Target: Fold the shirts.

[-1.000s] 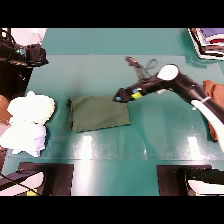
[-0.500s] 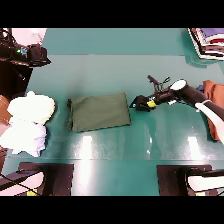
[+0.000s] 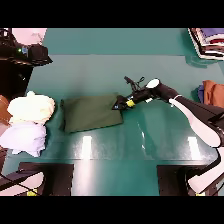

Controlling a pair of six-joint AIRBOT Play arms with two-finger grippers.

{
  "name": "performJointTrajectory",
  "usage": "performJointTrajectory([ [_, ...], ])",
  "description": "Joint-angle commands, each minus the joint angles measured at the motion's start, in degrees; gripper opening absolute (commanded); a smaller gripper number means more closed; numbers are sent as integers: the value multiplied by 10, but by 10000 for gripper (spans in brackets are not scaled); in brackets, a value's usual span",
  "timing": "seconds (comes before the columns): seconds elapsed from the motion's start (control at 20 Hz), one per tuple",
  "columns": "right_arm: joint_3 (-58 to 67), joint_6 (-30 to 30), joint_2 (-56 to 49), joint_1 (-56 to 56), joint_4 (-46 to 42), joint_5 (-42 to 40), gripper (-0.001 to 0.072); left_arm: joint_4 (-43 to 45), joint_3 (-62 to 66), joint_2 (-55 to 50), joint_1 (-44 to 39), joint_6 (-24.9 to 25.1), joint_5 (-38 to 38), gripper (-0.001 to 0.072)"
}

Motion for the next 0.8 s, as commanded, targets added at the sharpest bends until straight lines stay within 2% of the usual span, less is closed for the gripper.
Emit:
performJointTrajectory([
  [0.0,54,-4,1,3,-11,-16,19,-7,0,0,-38,0,19,25],
  [0.2,51,-4,72,-100,-21,-17,20,-8,0,0,-98,0,20,26],
  [0.5,1,0,216,-381,-114,-13,20,-8,0,0,-180,-1,27,26],
  [0.75,2,0,248,-598,-121,-5,19,-8,0,0,-233,-5,56,26],
])
